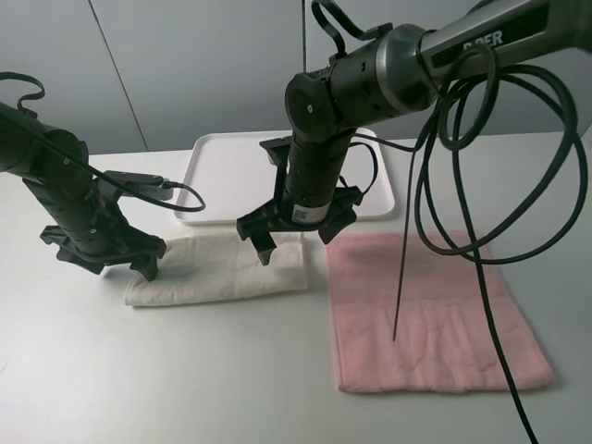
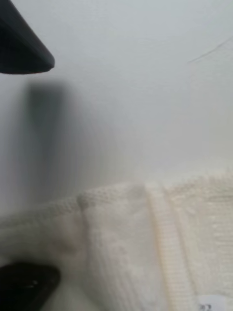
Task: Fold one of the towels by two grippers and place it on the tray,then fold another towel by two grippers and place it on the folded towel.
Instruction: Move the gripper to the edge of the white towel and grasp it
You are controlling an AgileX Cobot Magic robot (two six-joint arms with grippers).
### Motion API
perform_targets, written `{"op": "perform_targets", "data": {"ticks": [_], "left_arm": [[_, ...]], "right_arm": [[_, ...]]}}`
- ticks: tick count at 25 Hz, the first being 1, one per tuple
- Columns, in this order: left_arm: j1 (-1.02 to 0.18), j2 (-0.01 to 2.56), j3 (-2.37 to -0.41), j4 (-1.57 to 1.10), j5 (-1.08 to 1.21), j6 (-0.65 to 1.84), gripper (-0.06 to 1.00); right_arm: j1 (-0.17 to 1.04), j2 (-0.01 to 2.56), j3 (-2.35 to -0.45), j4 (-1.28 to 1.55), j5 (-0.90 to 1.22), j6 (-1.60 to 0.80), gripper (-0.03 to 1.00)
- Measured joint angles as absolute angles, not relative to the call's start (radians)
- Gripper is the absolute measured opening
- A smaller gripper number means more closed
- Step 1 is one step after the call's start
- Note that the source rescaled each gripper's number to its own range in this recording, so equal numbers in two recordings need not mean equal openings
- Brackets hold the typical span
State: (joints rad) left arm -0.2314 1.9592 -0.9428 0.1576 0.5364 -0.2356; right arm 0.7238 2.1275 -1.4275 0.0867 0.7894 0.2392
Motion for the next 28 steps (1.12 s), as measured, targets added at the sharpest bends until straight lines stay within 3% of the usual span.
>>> {"op": "perform_targets", "data": {"ticks": [14,28], "left_arm": [[-0.231,1.957,-0.939,0.158,0.544,-0.228,1.0],[-0.231,1.957,-0.939,0.158,0.546,-0.211,1.0]], "right_arm": [[0.719,2.204,-1.447,0.12,0.787,0.213,0.95],[0.719,2.211,-1.447,0.125,0.74,0.209,0.83]]}}
